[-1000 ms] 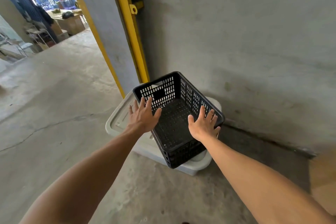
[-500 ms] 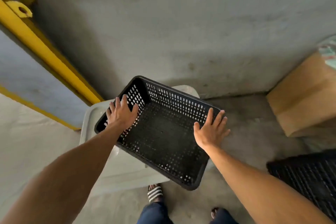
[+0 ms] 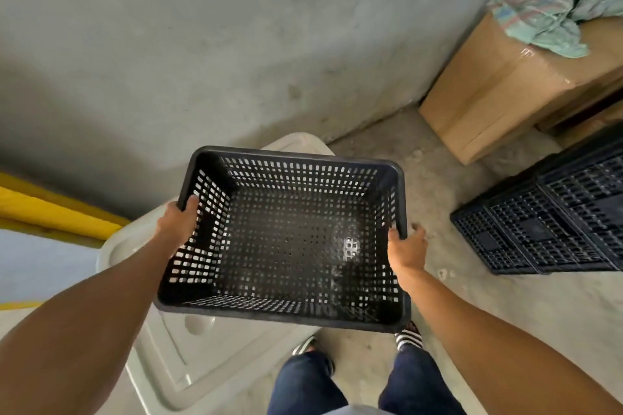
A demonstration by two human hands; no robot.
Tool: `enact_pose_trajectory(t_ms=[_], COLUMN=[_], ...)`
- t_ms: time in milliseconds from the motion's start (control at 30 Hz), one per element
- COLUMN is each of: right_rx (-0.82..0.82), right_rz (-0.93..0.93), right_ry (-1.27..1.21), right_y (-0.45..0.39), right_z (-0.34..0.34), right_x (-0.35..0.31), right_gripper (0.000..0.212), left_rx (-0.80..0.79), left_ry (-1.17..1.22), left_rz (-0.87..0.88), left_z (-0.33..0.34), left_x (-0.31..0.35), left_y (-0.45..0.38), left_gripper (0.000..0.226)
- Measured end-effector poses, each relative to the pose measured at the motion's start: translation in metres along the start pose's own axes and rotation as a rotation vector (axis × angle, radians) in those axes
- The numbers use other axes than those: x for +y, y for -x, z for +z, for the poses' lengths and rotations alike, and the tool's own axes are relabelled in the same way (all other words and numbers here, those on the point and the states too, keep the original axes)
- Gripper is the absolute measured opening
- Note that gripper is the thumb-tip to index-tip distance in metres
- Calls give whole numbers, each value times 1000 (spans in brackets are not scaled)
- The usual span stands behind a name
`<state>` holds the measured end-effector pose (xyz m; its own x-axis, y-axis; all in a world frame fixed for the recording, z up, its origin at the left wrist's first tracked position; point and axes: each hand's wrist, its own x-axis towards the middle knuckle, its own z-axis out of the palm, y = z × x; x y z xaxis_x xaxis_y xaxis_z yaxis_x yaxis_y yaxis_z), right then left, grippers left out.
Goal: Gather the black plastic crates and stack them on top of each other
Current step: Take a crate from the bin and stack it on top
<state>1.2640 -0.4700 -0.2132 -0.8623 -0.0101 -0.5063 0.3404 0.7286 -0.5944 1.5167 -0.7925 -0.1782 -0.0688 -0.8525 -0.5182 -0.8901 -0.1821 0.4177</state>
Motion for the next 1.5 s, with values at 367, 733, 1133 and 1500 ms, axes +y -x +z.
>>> enact_pose_trajectory(t_ms=[367,733,1133,1500], right_rx=[-315,-590,-531,-208], right_rz=[130,137,-210,-494], right_ry=[-207,-154,-44,-216], right_y=[-26,-81,-117,-28], right_z=[-30,-107,-250,-437], right_x=[-6,-19,-79,-86], right_gripper=[47,55,59,61], left_rx=[-112,-47,198,240], left_ry=[217,393,403,636], left_rz=[-122,-197,-140,212], left_z=[-5,17,69,16], left_x=[-9,2,65,141], left_y=[-6,116,258,388], left_gripper=[99,66,70,63])
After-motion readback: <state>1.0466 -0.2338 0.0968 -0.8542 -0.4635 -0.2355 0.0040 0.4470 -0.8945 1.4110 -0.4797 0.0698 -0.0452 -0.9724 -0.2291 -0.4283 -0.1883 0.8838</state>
